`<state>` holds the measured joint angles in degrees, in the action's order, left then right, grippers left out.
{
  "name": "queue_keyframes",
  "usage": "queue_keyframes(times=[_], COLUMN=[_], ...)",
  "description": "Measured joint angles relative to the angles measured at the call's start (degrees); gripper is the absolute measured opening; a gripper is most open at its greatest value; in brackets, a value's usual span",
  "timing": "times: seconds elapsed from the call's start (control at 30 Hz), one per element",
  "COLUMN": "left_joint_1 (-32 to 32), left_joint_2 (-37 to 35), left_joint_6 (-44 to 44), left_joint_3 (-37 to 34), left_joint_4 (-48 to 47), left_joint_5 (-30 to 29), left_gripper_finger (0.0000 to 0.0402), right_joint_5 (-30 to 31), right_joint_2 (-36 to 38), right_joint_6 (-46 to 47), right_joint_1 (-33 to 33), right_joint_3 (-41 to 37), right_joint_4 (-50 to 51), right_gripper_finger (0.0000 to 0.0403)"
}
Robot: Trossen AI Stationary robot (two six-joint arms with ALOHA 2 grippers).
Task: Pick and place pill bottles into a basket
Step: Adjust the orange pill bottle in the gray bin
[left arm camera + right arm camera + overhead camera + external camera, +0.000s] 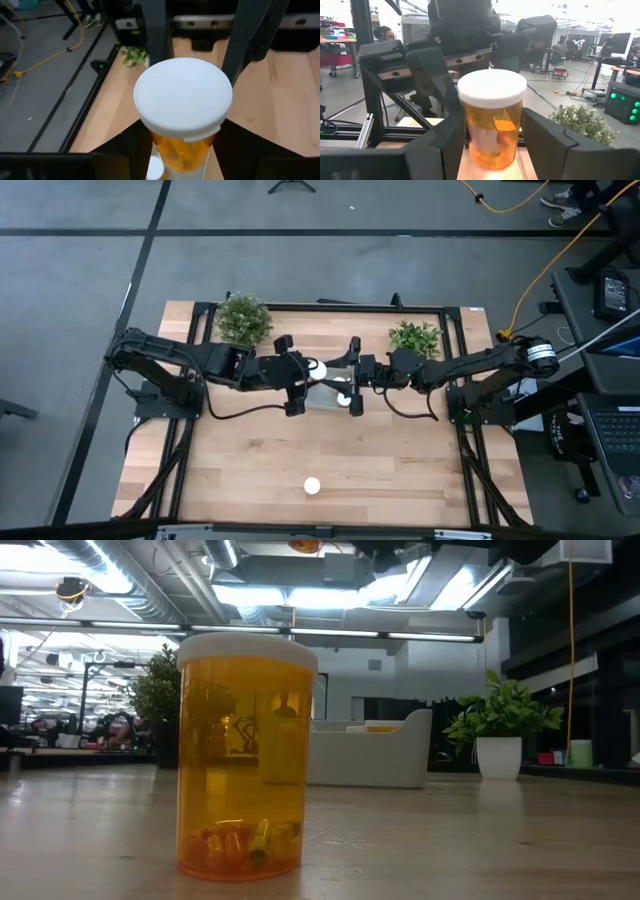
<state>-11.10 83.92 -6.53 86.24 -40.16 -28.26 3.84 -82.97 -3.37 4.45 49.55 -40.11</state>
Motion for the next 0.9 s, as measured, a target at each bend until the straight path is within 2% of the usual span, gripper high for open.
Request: queue_keyframes(times=[0.3, 0.6, 0.9], left_joint_1=[0.0, 2.0, 2.6], left_joint_2=[-0.2, -0.1, -0.1], left_joint_6=[-0.3, -1.7, -3.1], left_joint_3=[0.0, -1.8, -10.2], left_joint_4=[-2.0, -1.0, 15.9], left_joint_5=[-1.8, -2.7, -2.3], left_gripper_finger=[0.0177, 0.0177, 0.0177], right_joint_5=[-0.2, 2.9, 4.1], right_joint_2=[1.4, 11.4, 19.4], right_joint_6=[-1.5, -4.9, -5.9], right_joint_1=[-0.1, -0.5, -0.5], right_joint_3=[-0.1, -0.1, -0.1], right_joint_4=[3.1, 16.8, 28.0], right_gripper_finger=[0.0193, 0.0194, 0.0194])
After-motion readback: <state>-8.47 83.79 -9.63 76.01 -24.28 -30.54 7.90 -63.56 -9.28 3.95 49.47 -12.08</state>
